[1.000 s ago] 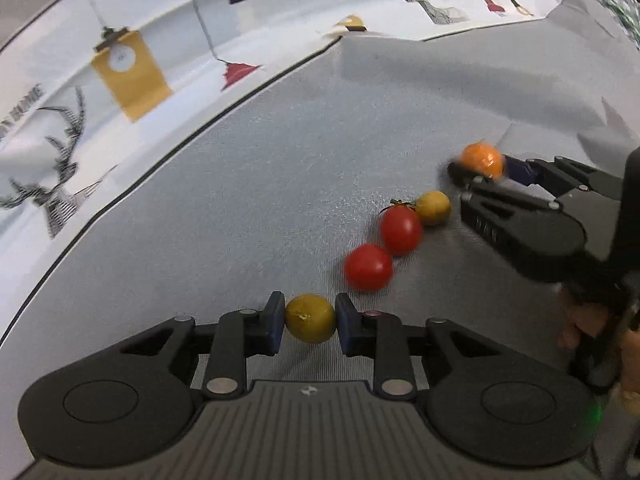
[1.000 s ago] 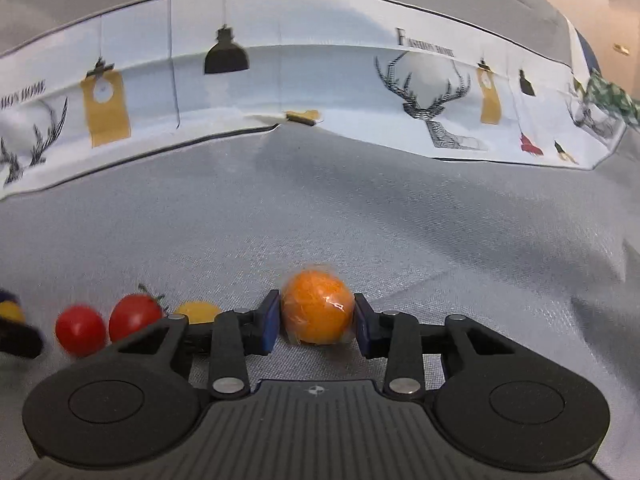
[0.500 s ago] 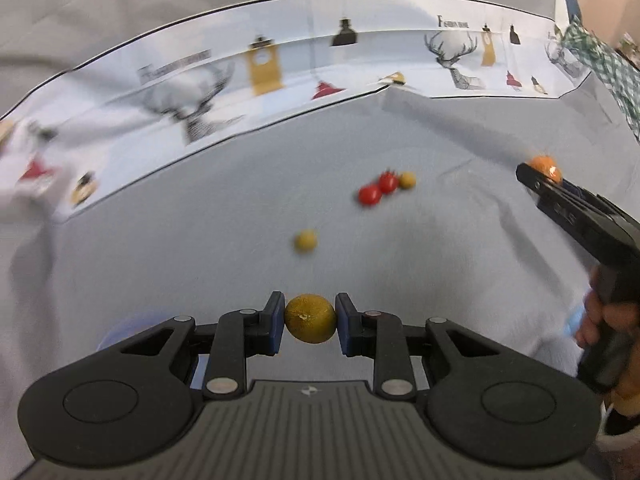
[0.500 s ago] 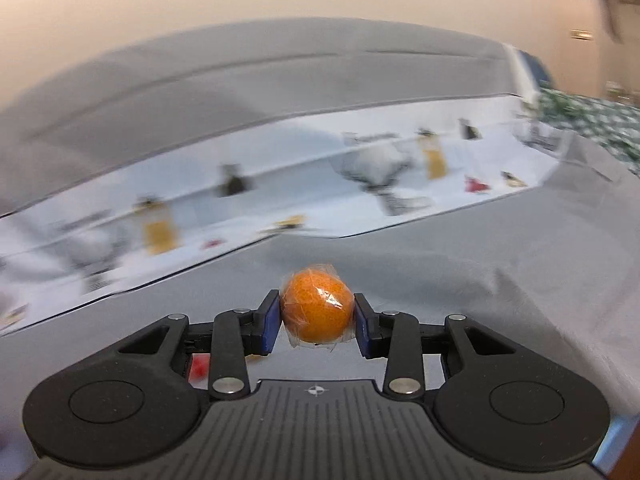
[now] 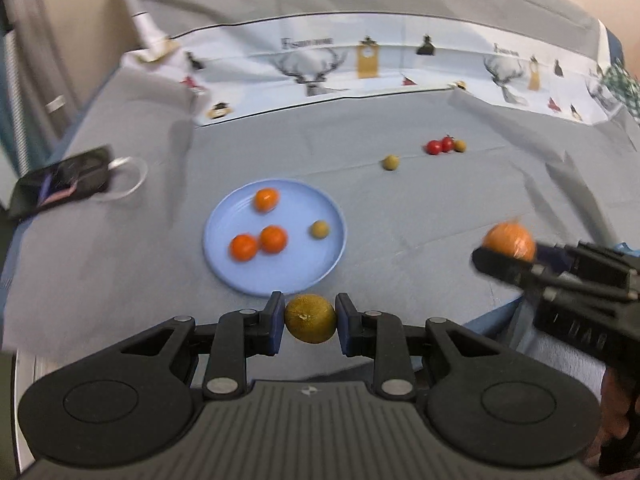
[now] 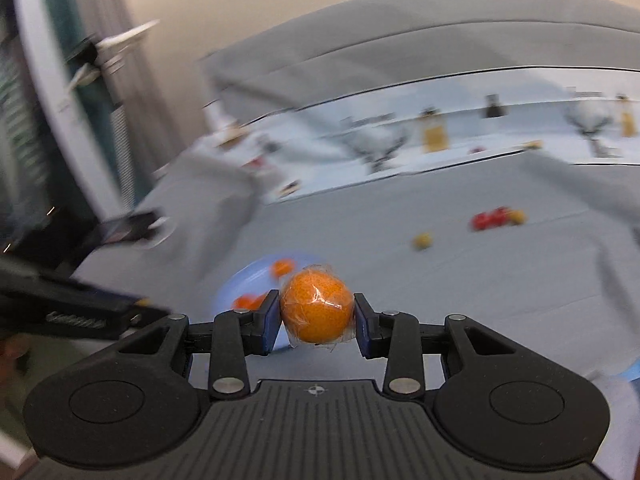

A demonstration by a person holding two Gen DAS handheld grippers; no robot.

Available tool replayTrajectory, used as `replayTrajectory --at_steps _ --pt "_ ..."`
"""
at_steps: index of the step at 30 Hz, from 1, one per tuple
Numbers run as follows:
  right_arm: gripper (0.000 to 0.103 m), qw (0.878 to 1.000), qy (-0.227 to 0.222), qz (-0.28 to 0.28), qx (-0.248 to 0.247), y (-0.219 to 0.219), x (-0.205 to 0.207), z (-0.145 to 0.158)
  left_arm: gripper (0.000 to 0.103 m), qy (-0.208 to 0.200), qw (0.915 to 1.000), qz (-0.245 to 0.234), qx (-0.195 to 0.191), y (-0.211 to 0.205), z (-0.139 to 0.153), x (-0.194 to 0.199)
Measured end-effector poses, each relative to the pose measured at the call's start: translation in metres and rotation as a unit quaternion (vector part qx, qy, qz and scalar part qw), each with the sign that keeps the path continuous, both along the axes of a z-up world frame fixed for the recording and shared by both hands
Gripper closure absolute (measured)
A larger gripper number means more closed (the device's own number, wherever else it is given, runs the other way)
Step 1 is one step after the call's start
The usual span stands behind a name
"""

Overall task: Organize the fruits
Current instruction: 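Carry the green fruit and bagged orange over the blue plate with both tools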

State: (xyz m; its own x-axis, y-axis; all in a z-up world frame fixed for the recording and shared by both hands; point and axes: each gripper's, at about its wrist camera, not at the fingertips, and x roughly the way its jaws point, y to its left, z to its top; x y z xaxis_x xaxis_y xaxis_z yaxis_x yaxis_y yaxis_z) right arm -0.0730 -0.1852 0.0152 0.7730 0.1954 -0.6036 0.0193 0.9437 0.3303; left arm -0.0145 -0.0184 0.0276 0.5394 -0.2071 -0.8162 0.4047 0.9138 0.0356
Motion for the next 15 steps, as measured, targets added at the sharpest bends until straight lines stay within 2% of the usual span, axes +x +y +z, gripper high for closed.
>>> replayTrajectory --at_steps 4,8,15 --pt "0.064 0.999 -0.006 0.033 -0.031 0.029 -0.009 0.014 0.073 -0.017 0.9996 0.022 -0.009 0.024 0.001 -0.029" --pt "0.064 0.998 -0.021 0.037 -0.057 0.043 -0.024 0.028 0.073 -0.025 0.9984 0.038 -0.032 0.040 0.004 -0.047" --pt "0.064 0.994 -0.035 0.041 -0.094 0.057 -0.036 0.038 0.073 -0.048 0.9964 0.040 -0.058 0.048 0.016 -0.056"
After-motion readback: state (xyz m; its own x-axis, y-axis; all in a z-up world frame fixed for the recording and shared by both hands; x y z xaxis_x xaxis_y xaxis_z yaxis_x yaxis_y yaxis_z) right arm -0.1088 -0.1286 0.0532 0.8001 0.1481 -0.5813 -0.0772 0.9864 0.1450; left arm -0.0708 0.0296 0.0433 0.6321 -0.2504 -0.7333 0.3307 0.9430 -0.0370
